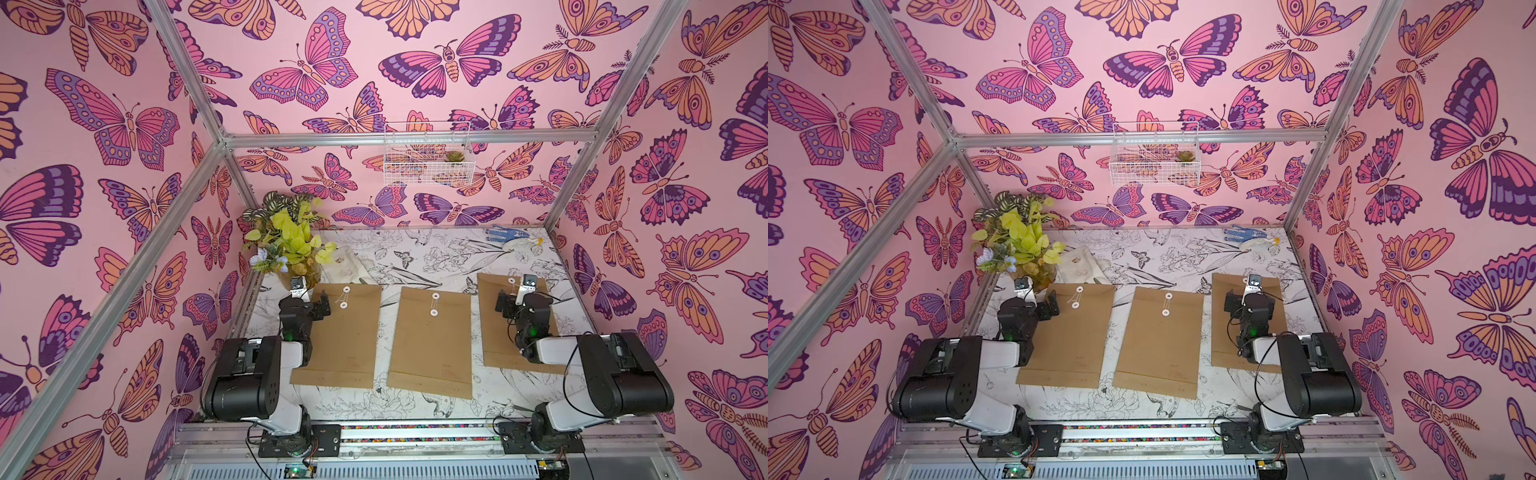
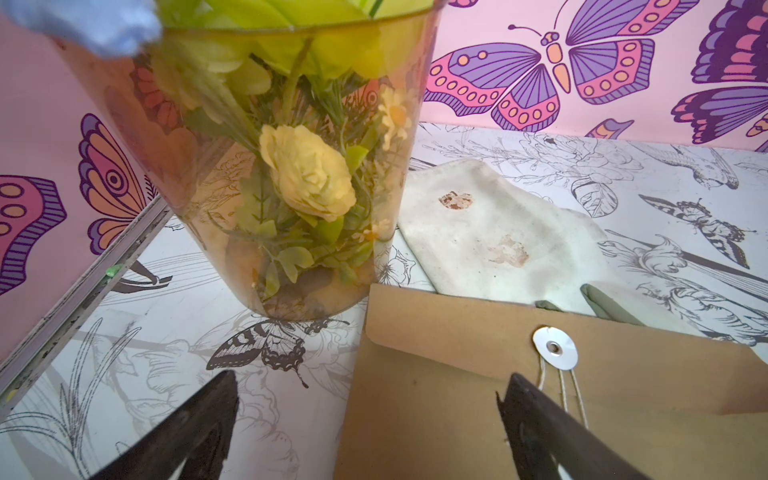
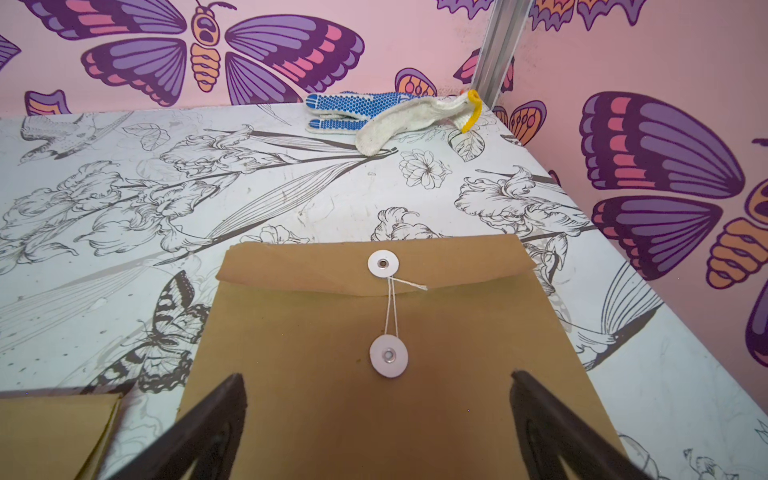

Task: Close the mouth of the file bag
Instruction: Reset both arms

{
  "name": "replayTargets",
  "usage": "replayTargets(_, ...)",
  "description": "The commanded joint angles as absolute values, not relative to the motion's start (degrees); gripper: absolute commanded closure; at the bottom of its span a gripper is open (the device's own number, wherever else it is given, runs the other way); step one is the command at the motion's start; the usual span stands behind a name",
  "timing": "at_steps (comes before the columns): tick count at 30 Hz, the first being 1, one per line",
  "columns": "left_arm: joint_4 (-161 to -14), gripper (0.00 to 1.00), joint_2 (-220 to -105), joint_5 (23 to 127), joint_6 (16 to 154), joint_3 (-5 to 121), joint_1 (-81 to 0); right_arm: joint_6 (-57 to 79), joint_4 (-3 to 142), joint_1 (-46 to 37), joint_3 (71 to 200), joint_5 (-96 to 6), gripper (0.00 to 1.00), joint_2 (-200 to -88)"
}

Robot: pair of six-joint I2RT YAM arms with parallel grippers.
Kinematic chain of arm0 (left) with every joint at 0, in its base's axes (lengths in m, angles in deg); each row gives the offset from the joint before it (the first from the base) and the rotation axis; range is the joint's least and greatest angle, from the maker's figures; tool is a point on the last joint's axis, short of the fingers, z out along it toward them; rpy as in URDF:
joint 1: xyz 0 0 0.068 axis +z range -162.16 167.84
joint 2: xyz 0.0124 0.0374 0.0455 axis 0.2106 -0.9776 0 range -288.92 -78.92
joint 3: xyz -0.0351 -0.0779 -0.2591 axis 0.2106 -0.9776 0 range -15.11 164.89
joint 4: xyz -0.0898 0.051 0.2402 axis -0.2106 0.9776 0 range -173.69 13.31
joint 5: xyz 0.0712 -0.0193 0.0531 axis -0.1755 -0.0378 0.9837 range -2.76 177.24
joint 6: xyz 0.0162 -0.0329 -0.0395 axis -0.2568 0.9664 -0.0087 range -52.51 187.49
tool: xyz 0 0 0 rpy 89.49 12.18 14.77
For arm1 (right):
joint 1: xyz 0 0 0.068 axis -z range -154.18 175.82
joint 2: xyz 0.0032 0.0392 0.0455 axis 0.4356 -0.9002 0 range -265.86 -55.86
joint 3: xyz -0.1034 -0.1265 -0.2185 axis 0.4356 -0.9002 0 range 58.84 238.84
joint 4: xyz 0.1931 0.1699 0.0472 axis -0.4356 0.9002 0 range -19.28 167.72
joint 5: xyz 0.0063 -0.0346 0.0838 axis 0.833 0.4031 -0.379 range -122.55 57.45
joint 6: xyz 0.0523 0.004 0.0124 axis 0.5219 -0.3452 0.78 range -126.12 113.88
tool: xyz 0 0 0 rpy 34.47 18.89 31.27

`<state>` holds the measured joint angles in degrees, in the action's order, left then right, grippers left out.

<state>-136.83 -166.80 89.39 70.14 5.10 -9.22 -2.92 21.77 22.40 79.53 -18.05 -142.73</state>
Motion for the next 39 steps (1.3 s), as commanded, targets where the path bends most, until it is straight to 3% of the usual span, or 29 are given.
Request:
replayTargets(1, -137.8, 0.00, -167.0, 89.5, 70.5, 4.4, -9.1, -2.2, 23.0, 22.7, 81.1, -17.9, 0.01, -142.0)
replayTargets(16, -137.8, 0.00, -167.0, 89.6, 70.5, 4.4, -9.3, -2.2, 23.0, 22.8, 81.1, -18.0, 0.01, -142.1)
replayTargets(19, -137.9, 0.00, -167.0, 89.6, 70.5, 4.4, -9.3, -4.7, 18.9, 22.7, 79.8, -23.5, 0.01, -140.2)
replayTargets(21, -137.9, 0.00, -167.0, 89.6, 70.5, 4.3, -9.3, -11.2, 41.3, 16.4, 84.3, -24.1, 0.01, -126.3)
replayTargets(23, -138.0, 0.00, -167.0, 89.7, 70.4, 4.4, -9.3, -11.2, 50.9, 14.7, 87.4, -28.0, 0.01, -118.8)
replayTargets(25, -137.9, 0.00, -167.0, 89.8, 70.4, 4.4, -9.2, -13.0, 56.4, 14.7, 88.2, -13.1, 0.01, -117.3)
replayTargets(26, -137.9, 0.00, -167.0, 89.8, 70.4, 4.4, -9.3, -11.7, 54.7, 15.8, 87.5, -10.0, 0.01, -117.3)
replayTargets(29, -137.9, 0.00, -167.0, 89.8, 70.4, 4.4, -9.3, -6.5, 47.5, 17.7, 84.8, -23.2, 0.01, -117.8)
replayTargets(39, -137.9, 0.00, -167.0, 89.8, 70.5, 4.4, -9.3, -5.0, 43.6, 19.2, 84.0, -18.8, 0.01, -123.5)
